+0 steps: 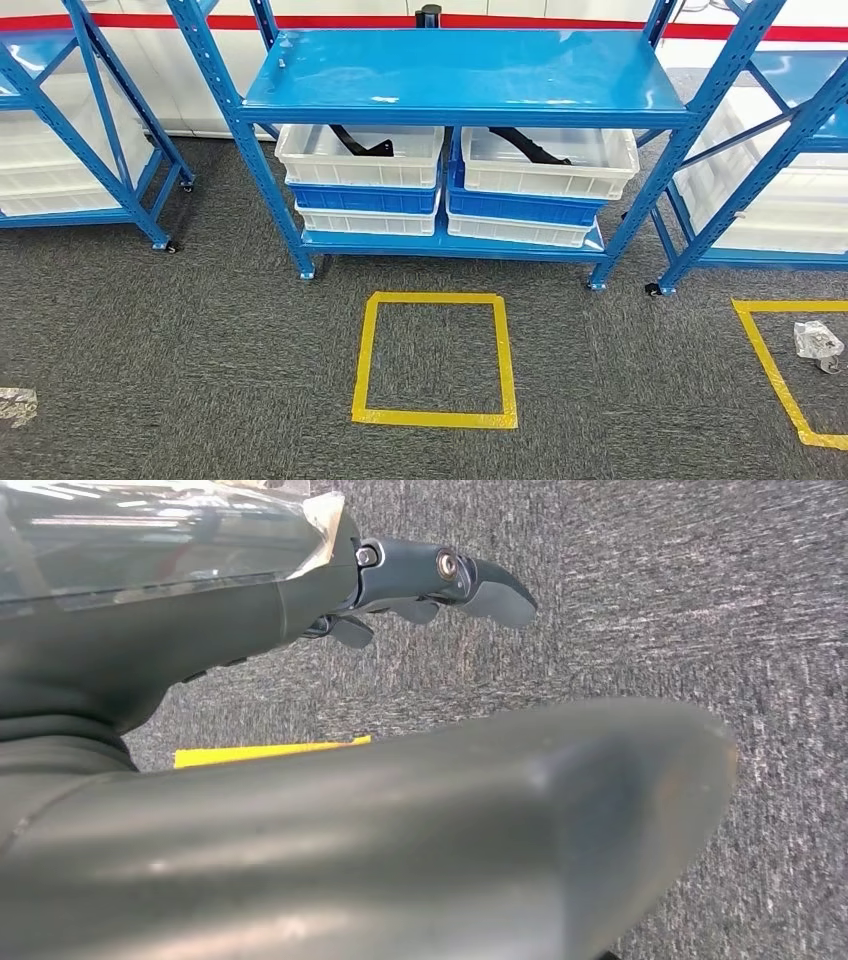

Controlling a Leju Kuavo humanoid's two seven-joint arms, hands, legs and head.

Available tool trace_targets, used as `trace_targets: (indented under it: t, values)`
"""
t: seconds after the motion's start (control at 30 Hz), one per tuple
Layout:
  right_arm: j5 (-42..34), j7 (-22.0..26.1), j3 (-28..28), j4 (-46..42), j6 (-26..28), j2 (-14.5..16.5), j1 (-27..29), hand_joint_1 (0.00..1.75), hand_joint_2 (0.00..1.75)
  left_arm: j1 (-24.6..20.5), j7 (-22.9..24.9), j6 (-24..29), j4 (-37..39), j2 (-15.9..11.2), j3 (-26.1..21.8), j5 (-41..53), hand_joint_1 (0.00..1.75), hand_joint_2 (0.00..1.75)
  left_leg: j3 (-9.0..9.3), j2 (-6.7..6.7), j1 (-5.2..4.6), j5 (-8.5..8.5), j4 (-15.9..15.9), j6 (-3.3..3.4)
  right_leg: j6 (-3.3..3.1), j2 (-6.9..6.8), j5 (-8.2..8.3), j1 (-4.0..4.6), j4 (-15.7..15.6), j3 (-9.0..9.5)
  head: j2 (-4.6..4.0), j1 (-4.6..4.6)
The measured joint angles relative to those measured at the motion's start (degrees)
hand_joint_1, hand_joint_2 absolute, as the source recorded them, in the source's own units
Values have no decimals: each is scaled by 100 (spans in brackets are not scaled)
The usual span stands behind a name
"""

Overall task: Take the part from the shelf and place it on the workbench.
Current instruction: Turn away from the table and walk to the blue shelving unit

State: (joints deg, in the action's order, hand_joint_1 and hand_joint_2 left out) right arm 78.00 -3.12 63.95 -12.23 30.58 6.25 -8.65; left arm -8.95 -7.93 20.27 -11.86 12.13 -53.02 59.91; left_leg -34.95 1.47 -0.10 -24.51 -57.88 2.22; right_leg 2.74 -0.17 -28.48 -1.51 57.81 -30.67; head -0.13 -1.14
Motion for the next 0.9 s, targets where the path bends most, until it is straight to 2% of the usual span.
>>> trace_targets:
  t: [0.03,0.1,0.27,0.4,0.5,0.53,0.57,0.63,0.67,0.7,0.73,0.77,0.8,0.83,0.87,0.9]
  values:
    - [5,-1,0,-1,0,3,-2,0,0,1,-5,2,0,-2,-2,-3,0,0,6,-1,3,4,9,45,-11,3,5,11,1,1,0,-2]
    - [10,-7,0,-1,0,9,-3,0,0,1,-14,1,0,-2,-2,-3,0,0,10,-2,8,35,22,80,-31,6,15,23,3,10,0,-4]
    - [-27,-14,0,-1,2,22,-3,0,0,1,-18,-9,-1,-9,5,25,0,0,8,-1,7,40,10,74,-41,11,20,18,6,30,0,-5]
    - [-40,-14,0,-1,3,34,-8,0,0,-1,-18,-10,-1,-15,17,38,0,0,-12,-5,-21,-10,-15,83,-3,14,-3,2,-13,34,0,-5]
    - [-45,-12,0,-1,17,30,-23,0,0,1,-15,-11,-2,-11,37,56,0,0,107,-13,0,19,161,89,36,11,-62,23,7,42,0,3]
    - [-50,-12,0,-1,21,27,-26,0,0,-2,-11,-11,-2,-9,46,61,0,0,167,-20,19,48,231,88,30,12,-146,35,178,-30,0,15]
    - [-54,-11,0,-1,23,23,-24,0,0,-4,-7,-11,-3,-5,55,62,0,0,207,-27,35,67,270,86,15,13,-276,33,485,-176,0,27]
    - [-61,-11,1,-1,24,19,-10,0,0,-11,4,-11,-3,-2,63,63,0,0,225,-32,32,56,276,91,5,16,-553,33,1232,-593,0,44]
    - [-61,-13,1,-1,24,15,2,0,0,-9,9,-12,-3,-1,65,63,0,0,230,-29,31,46,273,87,31,16,-602,29,1455,-737,0,45]
    - [-61,-13,2,-1,24,10,11,0,0,-6,13,-14,-3,-1,65,63,0,0,237,-24,33,34,268,76,81,15,-549,23,1453,-771,0,46]
    - [-61,-14,2,-1,24,3,15,0,0,-5,15,-16,-3,2,66,63,0,0,249,-15,40,17,258,56,147,15,-403,13,1198,-673,0,46]
    - [-60,-15,2,-1,24,-4,14,0,0,-5,16,-19,-3,5,66,63,0,0,260,-7,49,-8,235,29,214,15,-210,-2,764,-479,0,48]
    - [-57,-16,2,0,24,-6,8,0,0,-5,17,-21,-3,7,67,63,0,0,269,1,45,-47,207,-10,246,16,-49,-6,376,-300,0,53]
    - [-54,-18,2,1,25,-5,2,0,0,-6,17,-23,-4,8,68,63,0,0,267,6,38,-102,173,-48,224,16,54,-7,84,-153,0,57]
    - [-49,-24,2,1,25,-2,0,0,0,-7,17,-22,-4,6,69,63,0,0,265,6,27,-153,148,-82,164,16,91,-1,-60,-70,0,57]
    - [-45,-31,2,2,26,1,0,0,0,-7,17,-20,-5,3,70,63,0,0,266,6,18,-195,139,-111,77,16,74,17,-58,-59,0,53]
